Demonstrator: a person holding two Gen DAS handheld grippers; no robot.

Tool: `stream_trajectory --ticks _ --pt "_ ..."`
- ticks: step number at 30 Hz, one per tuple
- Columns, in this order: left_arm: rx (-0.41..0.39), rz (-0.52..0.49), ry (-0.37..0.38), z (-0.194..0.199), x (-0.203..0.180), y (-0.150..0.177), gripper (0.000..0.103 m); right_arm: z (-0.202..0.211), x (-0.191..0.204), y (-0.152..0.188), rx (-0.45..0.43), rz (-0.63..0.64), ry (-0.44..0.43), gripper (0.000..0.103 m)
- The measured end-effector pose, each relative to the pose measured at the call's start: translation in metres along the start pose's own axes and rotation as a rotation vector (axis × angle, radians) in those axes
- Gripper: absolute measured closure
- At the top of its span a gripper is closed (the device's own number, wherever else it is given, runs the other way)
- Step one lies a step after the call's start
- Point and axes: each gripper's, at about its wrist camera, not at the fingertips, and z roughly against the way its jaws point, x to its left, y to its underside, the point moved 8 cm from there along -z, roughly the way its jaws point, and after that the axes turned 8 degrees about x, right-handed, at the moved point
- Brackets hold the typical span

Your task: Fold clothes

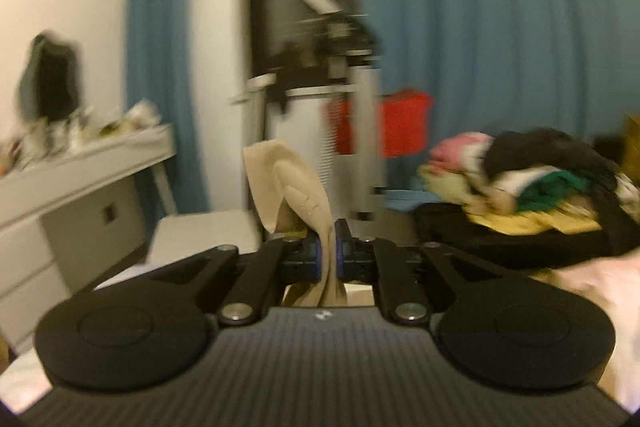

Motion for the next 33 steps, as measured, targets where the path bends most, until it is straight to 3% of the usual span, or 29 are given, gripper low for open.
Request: stream_trajectory --ticks 6,10,13,14,15,17,22,25,29,33 --pt "0.016 -0.078 0.021 -0.004 -0.024 0.013 0.001 -0.002 -0.122 0.041 0.073 -0.185 0.161 0.094" --pt "0.037 -0.110 0.025 -0.018 -0.036 0.021 0.001 -0.027 -0.154 0.085 0.189 -0.168 0.187 0.092" --pt "0.057 -0.132 0.027 -0.032 -0.044 0.025 0.001 -0.035 -0.153 0.104 0.258 -0.132 0.180 0.089" --pt "0.064 -0.140 0.028 -0.036 -0.047 0.026 0.001 -0.034 -0.151 0.105 0.262 -0.114 0.177 0.079" --pt "0.064 -0.151 0.028 -0.038 -0.050 0.026 0.001 -0.033 -0.148 0.103 0.266 -0.109 0.159 0.048" --pt "0.055 -0.168 0.029 -0.039 -0.054 0.026 0.001 -0.023 -0.140 0.098 0.265 -0.111 0.133 0.010" --pt "0.037 -0.233 0.053 -0.036 -0.057 0.023 0.001 0.031 -0.108 0.075 0.235 -0.092 0.103 0.011" --pt "0.029 -0.242 0.041 -0.032 -0.052 0.017 0.001 0.083 -0.092 0.067 0.204 -0.096 0.074 0.011" --pt "0.016 -0.237 0.063 -0.017 -0.049 0.012 0.001 0.173 -0.075 0.080 0.179 -0.111 0.018 0.011" --pt "0.020 -0.264 0.116 0.007 -0.053 0.012 0.001 0.252 -0.073 0.120 0.197 -0.121 -0.014 0.011"
